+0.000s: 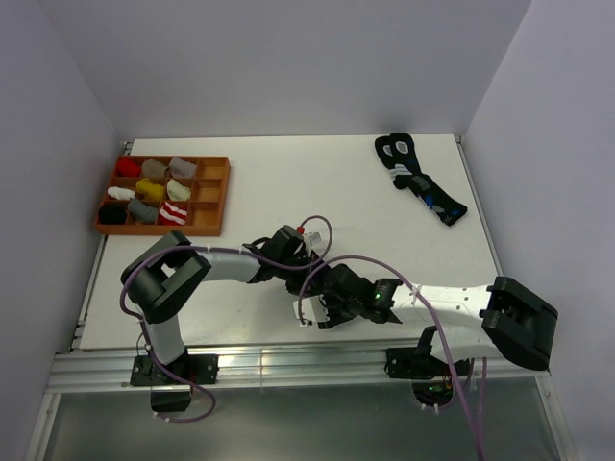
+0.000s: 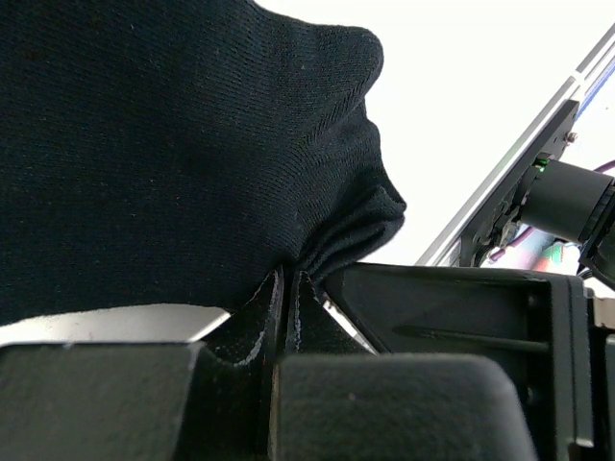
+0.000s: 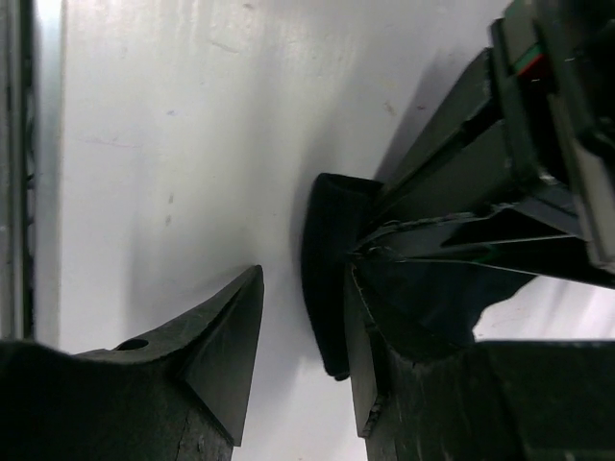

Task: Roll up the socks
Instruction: Roll the sock at the center of the board.

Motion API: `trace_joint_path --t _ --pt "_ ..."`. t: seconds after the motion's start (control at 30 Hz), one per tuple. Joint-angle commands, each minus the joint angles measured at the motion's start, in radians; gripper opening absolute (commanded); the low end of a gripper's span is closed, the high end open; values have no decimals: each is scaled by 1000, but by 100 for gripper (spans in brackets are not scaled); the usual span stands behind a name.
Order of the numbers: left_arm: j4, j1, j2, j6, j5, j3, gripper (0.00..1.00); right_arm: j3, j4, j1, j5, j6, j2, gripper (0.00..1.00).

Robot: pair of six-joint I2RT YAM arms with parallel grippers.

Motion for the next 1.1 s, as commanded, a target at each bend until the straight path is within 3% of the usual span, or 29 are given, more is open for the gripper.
trace_joint_path --t 0.0,0.27,0.53,1.07 --pt "-65 -1 30 33 -26 0 0 -7 77 5 51 -22 -4 47" --pt "-65 -1 10 34 -28 -17 0 12 85 0 77 -42 45 46" --pt "-65 -1 5 37 -23 -29 0 21 107 -79 68 -67 90 45" --pt "-51 0 17 40 4 -32 0 143 -112 -262 -162 -102 149 40"
